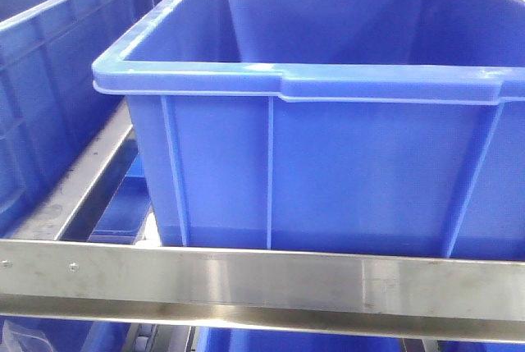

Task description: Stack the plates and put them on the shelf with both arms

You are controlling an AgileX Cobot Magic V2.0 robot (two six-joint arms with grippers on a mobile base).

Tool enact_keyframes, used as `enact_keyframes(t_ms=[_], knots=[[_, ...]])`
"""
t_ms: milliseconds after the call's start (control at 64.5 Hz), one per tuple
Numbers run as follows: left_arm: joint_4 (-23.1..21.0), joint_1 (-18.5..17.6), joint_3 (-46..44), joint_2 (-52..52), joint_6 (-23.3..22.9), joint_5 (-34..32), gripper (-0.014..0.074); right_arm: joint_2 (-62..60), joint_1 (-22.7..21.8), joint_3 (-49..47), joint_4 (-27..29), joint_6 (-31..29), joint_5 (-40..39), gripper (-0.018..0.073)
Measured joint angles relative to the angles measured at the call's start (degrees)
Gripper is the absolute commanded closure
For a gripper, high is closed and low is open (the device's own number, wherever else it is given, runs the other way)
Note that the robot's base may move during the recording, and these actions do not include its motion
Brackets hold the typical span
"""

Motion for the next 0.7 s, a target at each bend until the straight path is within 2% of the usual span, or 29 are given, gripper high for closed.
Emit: enact_keyframes(t_ms=[155,372,465,698], knots=[[0.0,0.0,0.0,0.1,0.0,0.0,0.0514,-0.6,-4.9,5.9,-2.6,2.7,-0.4,0.0503],[0.0,0.0,0.0,0.1,0.0,0.0,0.0514,-0.6,-5.4,16.3,-2.9,4.5,-10.1,0.0503],[0.0,0.0,0.0,0.1,0.0,0.0,0.0514,-0.6,-5.4,17.6,-2.9,6.7,-10.3,0.0503],[0.0,0.0,0.0,0.3,0.0,0.0,0.0514,-0.6,-7.5,17.7,-2.9,7.4,-12.2,0.0503]])
